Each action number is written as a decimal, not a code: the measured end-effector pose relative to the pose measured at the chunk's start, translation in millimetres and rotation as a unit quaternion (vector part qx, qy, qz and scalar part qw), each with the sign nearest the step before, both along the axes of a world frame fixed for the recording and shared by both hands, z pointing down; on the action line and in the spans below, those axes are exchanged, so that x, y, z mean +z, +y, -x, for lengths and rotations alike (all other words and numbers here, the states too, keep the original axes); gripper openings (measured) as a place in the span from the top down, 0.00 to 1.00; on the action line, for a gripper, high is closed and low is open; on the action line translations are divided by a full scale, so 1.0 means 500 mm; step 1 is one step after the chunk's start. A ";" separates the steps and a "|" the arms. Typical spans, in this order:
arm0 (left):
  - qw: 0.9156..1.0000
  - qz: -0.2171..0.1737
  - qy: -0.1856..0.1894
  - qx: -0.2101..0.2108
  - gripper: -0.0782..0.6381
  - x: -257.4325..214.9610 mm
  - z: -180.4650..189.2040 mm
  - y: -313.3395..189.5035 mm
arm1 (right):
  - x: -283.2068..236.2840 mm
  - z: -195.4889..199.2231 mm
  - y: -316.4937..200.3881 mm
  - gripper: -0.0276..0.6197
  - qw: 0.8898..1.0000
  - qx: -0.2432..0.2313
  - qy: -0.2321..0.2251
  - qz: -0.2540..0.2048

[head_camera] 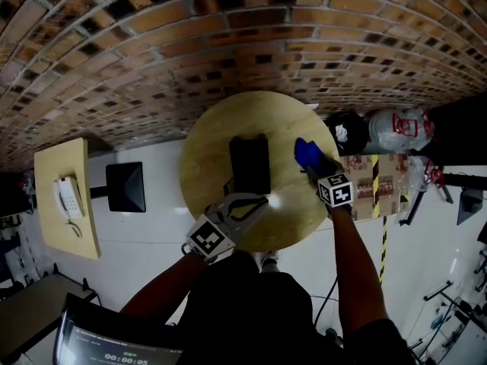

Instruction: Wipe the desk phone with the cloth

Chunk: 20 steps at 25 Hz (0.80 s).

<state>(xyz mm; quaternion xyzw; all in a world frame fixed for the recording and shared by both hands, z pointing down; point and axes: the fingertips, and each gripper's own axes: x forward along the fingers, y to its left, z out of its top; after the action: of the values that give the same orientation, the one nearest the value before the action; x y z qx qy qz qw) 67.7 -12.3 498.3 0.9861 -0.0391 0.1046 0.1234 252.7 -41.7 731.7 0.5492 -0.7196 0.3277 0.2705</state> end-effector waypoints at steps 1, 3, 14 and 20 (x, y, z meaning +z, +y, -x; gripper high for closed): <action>1.000 0.000 0.000 -0.002 0.90 0.001 0.004 -0.002 | 0.011 -0.003 0.002 0.64 1.000 -0.003 0.003 0.010; 1.000 -0.001 -0.002 -0.004 0.90 0.003 0.011 0.001 | 0.029 -0.006 0.009 0.64 1.000 -0.009 0.005 0.026; 1.000 0.003 -0.005 -0.017 0.90 0.020 0.042 -0.015 | 0.055 0.014 -0.002 0.79 0.998 -0.029 0.002 0.055; 1.000 0.003 -0.002 -0.029 0.90 0.017 0.050 -0.013 | 0.014 0.047 -0.019 0.82 0.998 -0.049 -0.015 0.027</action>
<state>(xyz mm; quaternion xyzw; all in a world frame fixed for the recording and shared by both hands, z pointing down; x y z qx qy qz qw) 42.5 -18.7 506.7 0.9839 -0.0675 0.1030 0.1296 229.4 -51.3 739.0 0.5012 -0.7404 0.3411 0.2902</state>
